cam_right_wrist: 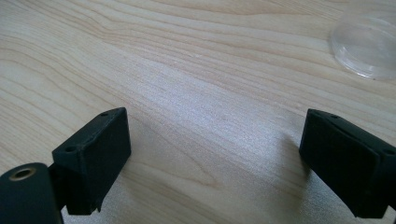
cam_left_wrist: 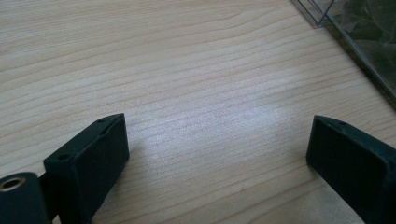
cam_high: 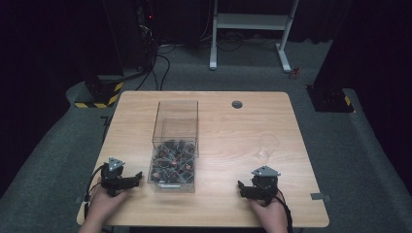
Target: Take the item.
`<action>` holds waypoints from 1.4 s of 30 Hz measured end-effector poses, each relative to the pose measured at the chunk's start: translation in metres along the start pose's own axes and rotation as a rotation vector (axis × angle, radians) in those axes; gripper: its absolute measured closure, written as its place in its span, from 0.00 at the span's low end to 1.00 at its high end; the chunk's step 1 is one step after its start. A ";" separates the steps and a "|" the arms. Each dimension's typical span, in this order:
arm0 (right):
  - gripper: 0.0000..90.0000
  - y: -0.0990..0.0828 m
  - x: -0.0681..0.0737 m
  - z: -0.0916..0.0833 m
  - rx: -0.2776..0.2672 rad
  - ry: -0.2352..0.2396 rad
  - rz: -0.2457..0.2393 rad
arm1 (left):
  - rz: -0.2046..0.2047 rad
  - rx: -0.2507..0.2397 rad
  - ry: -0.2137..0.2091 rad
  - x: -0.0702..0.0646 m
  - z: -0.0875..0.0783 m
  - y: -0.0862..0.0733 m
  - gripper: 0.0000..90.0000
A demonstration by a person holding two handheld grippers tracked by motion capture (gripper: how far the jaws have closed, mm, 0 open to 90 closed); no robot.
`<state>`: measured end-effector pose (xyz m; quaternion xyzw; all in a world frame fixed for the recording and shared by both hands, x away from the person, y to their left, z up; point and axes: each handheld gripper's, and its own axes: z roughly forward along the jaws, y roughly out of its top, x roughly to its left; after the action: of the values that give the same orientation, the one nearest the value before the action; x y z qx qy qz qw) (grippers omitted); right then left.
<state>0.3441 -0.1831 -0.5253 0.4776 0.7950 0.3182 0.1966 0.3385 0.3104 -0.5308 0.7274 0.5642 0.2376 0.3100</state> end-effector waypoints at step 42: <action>0.13 0.000 0.000 -0.001 -0.005 0.011 -0.015 | 0.002 0.002 0.000 0.000 0.000 0.000 0.07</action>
<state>0.3437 -0.1829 -0.5243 0.4695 0.7988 0.3211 0.1958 0.3386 0.3106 -0.5306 0.7284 0.5636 0.2373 0.3089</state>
